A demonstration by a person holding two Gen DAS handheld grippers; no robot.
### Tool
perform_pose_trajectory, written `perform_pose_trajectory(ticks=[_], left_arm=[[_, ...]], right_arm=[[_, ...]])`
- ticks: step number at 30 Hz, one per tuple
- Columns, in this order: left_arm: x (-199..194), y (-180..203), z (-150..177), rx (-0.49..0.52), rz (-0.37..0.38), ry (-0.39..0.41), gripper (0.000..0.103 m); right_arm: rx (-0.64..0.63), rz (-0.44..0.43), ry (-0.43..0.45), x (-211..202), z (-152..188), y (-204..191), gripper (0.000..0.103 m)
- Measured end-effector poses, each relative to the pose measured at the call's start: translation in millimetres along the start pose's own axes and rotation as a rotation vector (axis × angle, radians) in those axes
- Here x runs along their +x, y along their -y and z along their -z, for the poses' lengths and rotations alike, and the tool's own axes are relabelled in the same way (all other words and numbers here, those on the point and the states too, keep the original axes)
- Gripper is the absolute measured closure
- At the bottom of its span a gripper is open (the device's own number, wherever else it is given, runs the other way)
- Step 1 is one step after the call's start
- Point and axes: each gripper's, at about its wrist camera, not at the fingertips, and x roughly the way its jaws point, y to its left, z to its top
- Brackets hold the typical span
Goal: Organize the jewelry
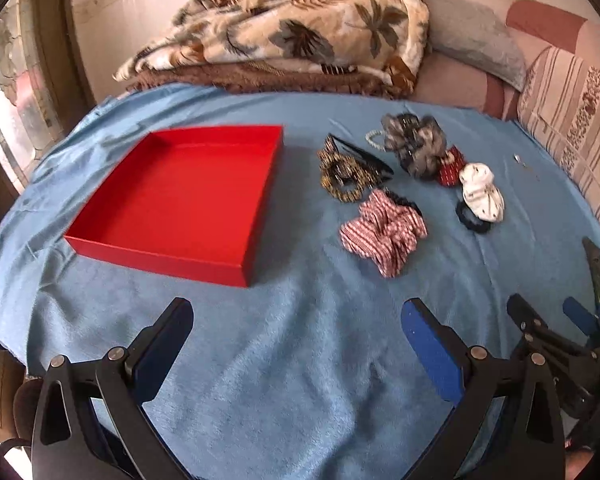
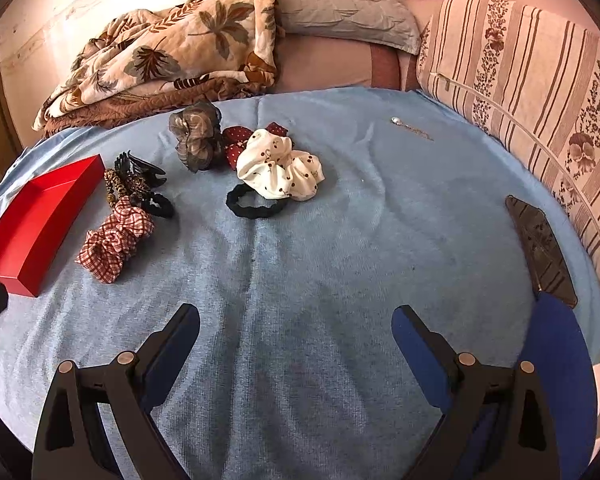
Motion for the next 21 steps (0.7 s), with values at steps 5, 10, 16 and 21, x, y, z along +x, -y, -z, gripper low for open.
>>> perform_pose_trajectory(ticks=[5, 10, 16, 21], left_arm=[[7, 4, 2, 0.014, 0.003, -0.032, 0.000], [12, 9, 2, 0.030, 0.009, -0.055, 0.000], [8, 2, -13, 0.038, 0.057, -0.033, 0.004], [12, -11, -44, 0.020, 0.100, 0.013, 0.004]], right_arm=[[0.009, -0.004, -0.006, 3, 1, 3, 0.004], [0.015, -0.009, -0.014, 6, 2, 6, 0.004], [0.007, -0.025, -0.017, 9, -4, 8, 0.004], [-0.003, -0.045, 0.012, 11, -31, 14, 0.004]])
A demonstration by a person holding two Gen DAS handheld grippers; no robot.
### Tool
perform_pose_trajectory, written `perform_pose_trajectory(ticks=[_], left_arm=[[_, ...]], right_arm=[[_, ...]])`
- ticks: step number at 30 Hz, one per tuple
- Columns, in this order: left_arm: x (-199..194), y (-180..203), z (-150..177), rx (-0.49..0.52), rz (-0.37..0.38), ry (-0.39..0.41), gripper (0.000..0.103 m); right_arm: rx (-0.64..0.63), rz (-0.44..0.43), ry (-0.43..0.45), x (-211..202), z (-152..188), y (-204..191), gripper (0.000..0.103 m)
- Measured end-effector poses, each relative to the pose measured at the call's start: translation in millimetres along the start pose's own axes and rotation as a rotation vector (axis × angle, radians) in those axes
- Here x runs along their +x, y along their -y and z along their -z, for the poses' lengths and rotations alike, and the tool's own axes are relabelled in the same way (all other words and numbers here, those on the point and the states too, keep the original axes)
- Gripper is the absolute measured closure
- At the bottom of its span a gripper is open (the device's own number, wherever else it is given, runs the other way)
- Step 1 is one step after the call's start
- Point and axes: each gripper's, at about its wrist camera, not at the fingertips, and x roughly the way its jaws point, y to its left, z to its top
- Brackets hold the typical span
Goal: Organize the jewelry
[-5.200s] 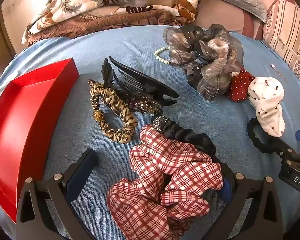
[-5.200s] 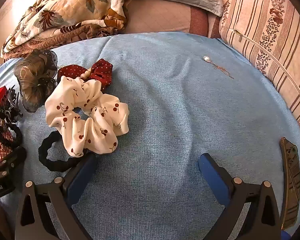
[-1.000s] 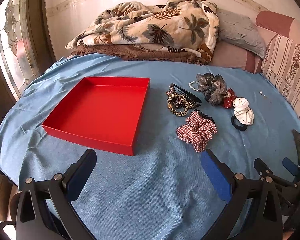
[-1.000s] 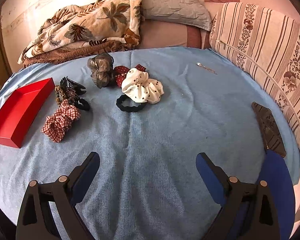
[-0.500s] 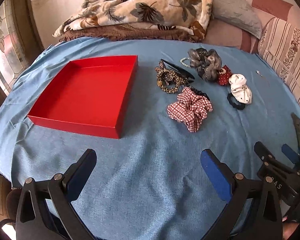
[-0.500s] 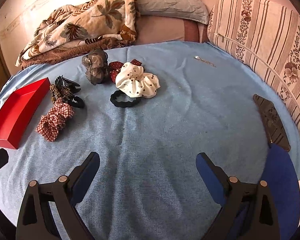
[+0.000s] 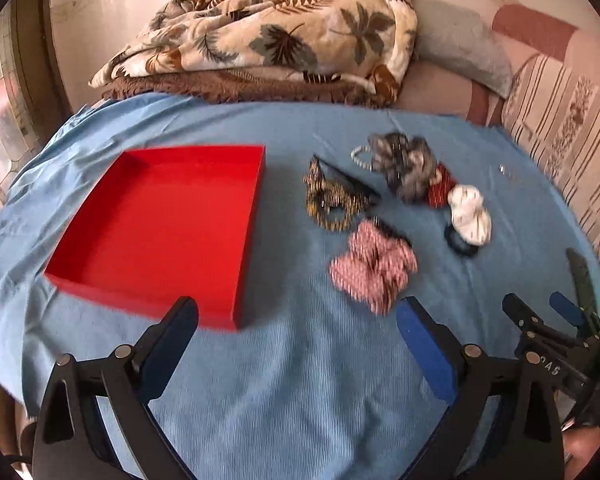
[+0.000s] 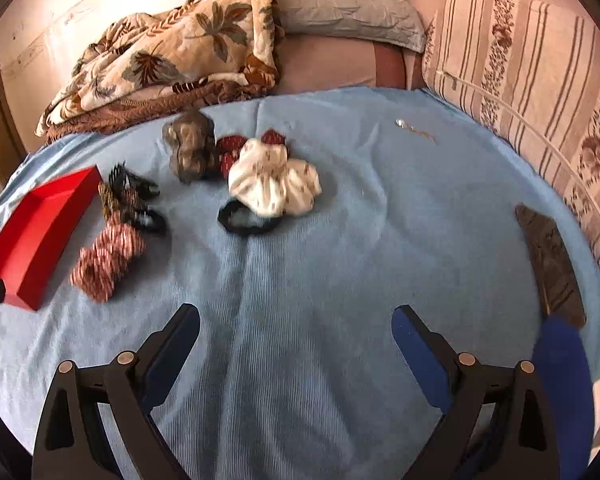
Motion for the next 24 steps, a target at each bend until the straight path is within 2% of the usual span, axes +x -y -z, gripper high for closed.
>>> perform_pose_trajectory(ticks=[1, 2, 5, 6, 7, 9, 12, 15, 19, 20, 21, 22, 23, 24], left_arm=[[5, -1, -4, -0.003, 0.017, -0.007, 0.005], [10, -1, -7, -0.005, 0.032, -0.017, 0.010], [37, 3, -14, -0.019, 0.106, -0.099, 0.027], [48, 4, -16, -0.027, 0.133, -0.127, 0.029], [57, 7, -16, -0.036, 0.146, -0.143, 0.030], [71, 11, -18, -0.042, 0.157, -0.160, 0.030], [86, 19, -21, -0.030, 0.167, -0.164, 0.030], [104, 25, -23, -0.025, 0.180, -0.187, 0.030], [118, 23, -24, -0.041, 0.204, -0.213, 0.030], [121, 23, -23, -0.047, 0.213, -0.214, 0.041], [122, 24, -22, -0.046, 0.222, -0.218, 0.055], [124, 26, -22, -0.040, 0.221, -0.224, 0.084], [125, 27, -21, -0.035, 0.223, -0.234, 0.091], [122, 28, -21, -0.037, 0.230, -0.229, 0.092]], right_arm=[[0.001, -0.007, 0.001, 2, -7, 1, 0.004], [0.004, -0.019, 0.000, 5, -16, 1, 0.004], [0.018, -0.087, -0.004, 14, -44, 0, 0.005], [0.022, -0.112, -0.007, 17, -52, -1, 0.009], [0.028, -0.143, -0.013, 22, -62, -2, 0.016], [0.041, -0.202, -0.032, 35, -84, -8, 0.022], [0.028, -0.264, -0.035, 52, -109, -23, 0.023], [-0.012, -0.277, -0.038, 75, -130, -44, 0.023], [-0.027, -0.306, -0.087, 107, -144, -65, 0.024], [-0.030, -0.310, -0.103, 117, -146, -71, 0.026], [-0.035, -0.309, -0.115, 123, -146, -74, 0.033], [-0.046, -0.302, -0.133, 131, -147, -79, 0.048], [-0.053, -0.298, -0.152, 138, -147, -82, 0.060], [-0.051, -0.293, -0.172, 142, -147, -82, 0.082]])
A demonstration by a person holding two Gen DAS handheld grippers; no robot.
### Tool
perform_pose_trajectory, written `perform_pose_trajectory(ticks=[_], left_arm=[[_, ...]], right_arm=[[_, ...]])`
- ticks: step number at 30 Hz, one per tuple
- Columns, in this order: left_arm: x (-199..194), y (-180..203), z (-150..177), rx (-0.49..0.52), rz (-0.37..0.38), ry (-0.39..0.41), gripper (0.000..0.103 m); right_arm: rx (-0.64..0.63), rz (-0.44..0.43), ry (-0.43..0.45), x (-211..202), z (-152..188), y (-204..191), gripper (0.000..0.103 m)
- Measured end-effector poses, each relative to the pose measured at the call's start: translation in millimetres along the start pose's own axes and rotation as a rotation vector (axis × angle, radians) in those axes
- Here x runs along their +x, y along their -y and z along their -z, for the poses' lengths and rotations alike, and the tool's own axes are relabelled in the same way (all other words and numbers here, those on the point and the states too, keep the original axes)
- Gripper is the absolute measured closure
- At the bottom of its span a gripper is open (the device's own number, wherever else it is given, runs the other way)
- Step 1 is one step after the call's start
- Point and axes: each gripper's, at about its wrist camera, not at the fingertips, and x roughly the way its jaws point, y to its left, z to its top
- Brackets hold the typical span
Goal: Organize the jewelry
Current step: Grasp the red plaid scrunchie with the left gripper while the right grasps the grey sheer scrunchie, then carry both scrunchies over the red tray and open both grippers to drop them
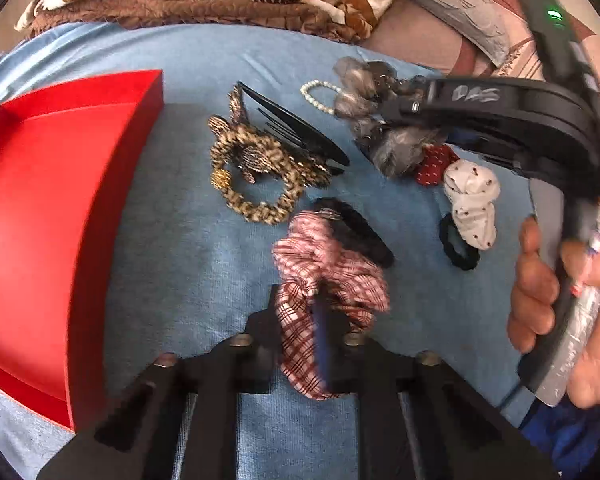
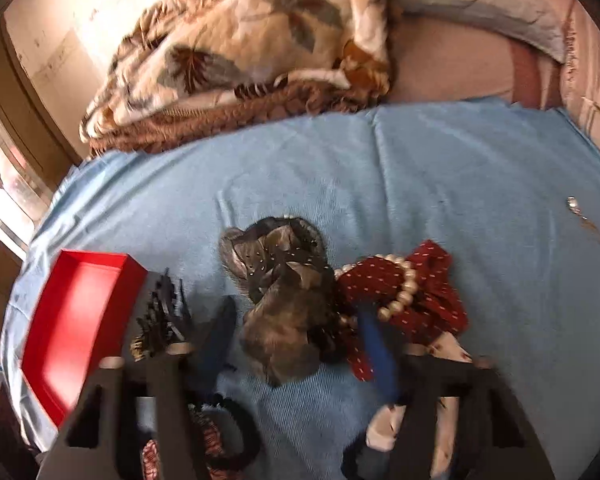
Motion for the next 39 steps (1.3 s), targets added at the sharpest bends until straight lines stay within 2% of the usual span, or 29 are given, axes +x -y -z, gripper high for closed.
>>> perform_pose_trajectory(ticks=[1, 6, 13, 15, 18, 23, 27, 31, 34, 36, 38, 39], left_arm=[[-3, 1, 1, 0.004, -0.001, 0.006, 0.093], [-37, 1, 6, 0.002, 0.021, 0.054, 0.093], [-109, -32, 12, -0.054, 0.042, 0.163, 0.093], [-126, -49, 7, -0.074, 0.022, 0.200, 0.093], [-146, -85, -6, -0.095, -0.053, 0.240, 0.092], [-144, -143, -42, -0.109, -0.186, 0.230, 0.092], [-120, -190, -67, -0.128, -0.244, 0.181, 0.092], [-90, -223, -89, -0.136, -0.300, 0.136, 0.091], [-74, -243, -104, -0.163, -0.326, 0.123, 0.089], [-71, -253, -109, -0.177, -0.338, 0.130, 0.082], [-74, -254, -111, -0.182, -0.334, 0.149, 0.062], [-76, -254, -111, -0.183, -0.330, 0.161, 0.058]], right_arm=[[0.012, 0.001, -0.009, 1, 0, 2, 0.083], [0.019, -0.004, 0.053, -32, 6, 1, 0.086], [-0.022, -0.047, 0.109, -88, 14, -23, 0.086], [-0.048, -0.079, 0.106, -98, 18, -39, 0.086], [-0.099, -0.137, 0.078, -101, 25, -72, 0.086], [-0.171, -0.223, 0.016, -78, 28, -141, 0.086], [-0.199, -0.250, -0.042, -38, 24, -188, 0.086], [-0.198, -0.249, -0.123, 21, 16, -218, 0.086], [-0.174, -0.257, -0.152, 49, 11, -224, 0.085], [-0.149, -0.268, -0.166, 63, 7, -224, 0.083], [-0.135, -0.269, -0.166, 68, 6, -225, 0.078], [-0.134, -0.270, -0.166, 68, 6, -225, 0.070]])
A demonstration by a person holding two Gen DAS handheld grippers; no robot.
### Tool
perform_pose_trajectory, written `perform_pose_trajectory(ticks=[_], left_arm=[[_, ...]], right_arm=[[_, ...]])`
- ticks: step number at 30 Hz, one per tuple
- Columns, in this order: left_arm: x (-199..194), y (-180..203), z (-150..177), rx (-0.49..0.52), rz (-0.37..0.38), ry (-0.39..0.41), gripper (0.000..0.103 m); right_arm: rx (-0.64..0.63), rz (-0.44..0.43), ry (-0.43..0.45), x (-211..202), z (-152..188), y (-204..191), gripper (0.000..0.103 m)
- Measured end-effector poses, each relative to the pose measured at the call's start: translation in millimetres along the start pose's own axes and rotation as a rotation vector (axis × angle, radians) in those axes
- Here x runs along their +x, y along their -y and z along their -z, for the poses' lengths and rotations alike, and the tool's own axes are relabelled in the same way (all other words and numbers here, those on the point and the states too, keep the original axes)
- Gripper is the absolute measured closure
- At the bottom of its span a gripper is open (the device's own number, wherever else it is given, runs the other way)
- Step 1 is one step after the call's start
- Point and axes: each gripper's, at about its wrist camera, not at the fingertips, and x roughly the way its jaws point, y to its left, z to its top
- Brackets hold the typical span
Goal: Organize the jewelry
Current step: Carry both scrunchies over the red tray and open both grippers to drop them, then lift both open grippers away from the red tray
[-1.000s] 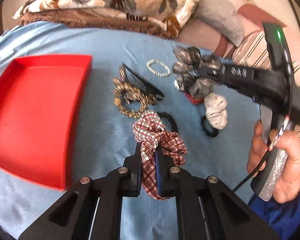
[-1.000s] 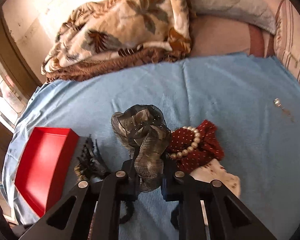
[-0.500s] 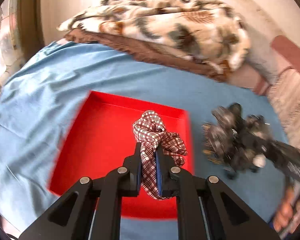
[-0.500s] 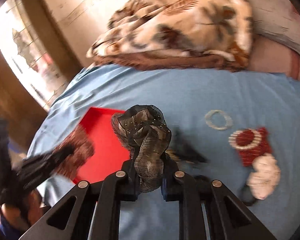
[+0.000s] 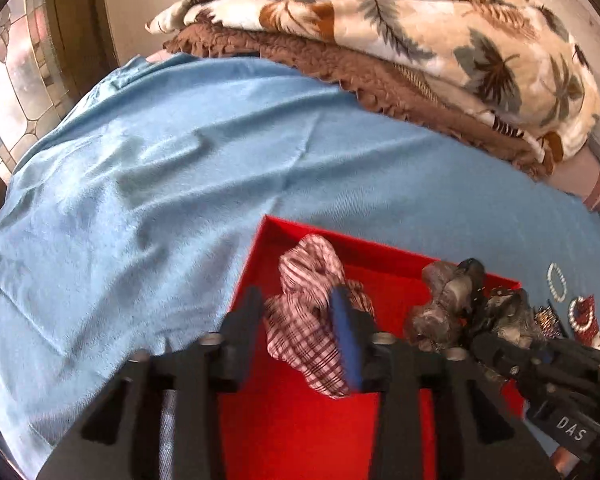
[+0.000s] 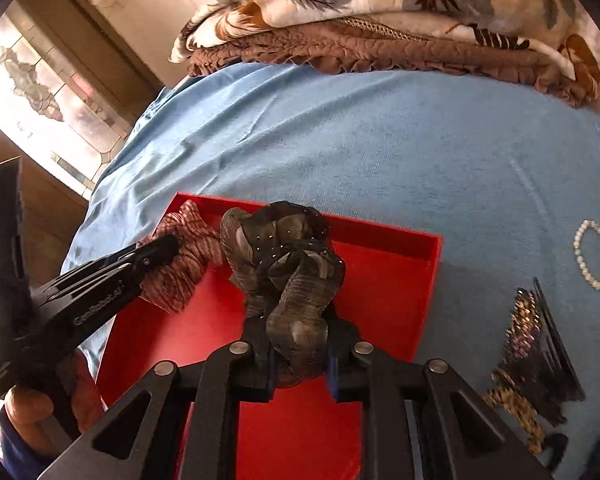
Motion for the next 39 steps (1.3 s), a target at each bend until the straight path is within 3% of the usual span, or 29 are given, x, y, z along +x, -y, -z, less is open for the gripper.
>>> perform_pose_trajectory(ticks=[1, 4, 10, 14, 20, 22, 33, 39], left_arm=[[-6, -1, 1, -0.004, 0.008, 0.020, 0.051], [-19, 1, 5, -0.001, 0.008, 0.044, 0.044], [-58, 5, 38, 0.016, -0.031, 0.111, 0.038], [-80, 4, 69, -0.017, -0.067, 0.134, 0.038], [-107, 2, 100, -0.097, -0.052, 0.145, 0.038], [-115, 3, 109, -0.108, -0.052, 0.148, 0.038], [-147, 14, 133, -0.117, -0.046, 0.165, 0.037], [-168, 34, 141, -0.089, -0.045, 0.201, 0.034]], right_arm=[[-0.005, 0.001, 0.001, -1, 0, 0, 0.060], [-0.029, 0.036, 0.022, -11, 3, -2, 0.045], [-0.062, 0.091, 0.055, -52, 31, 1, 0.033], [-0.089, 0.121, 0.031, -64, 71, 0, 0.033], [-0.156, 0.169, -0.025, -53, 116, -12, 0.037], [-0.182, 0.201, -0.044, -47, 124, -15, 0.045], [-0.226, 0.305, -0.051, -51, 141, -13, 0.047], [-0.210, 0.201, 0.034, -92, 153, -10, 0.043]])
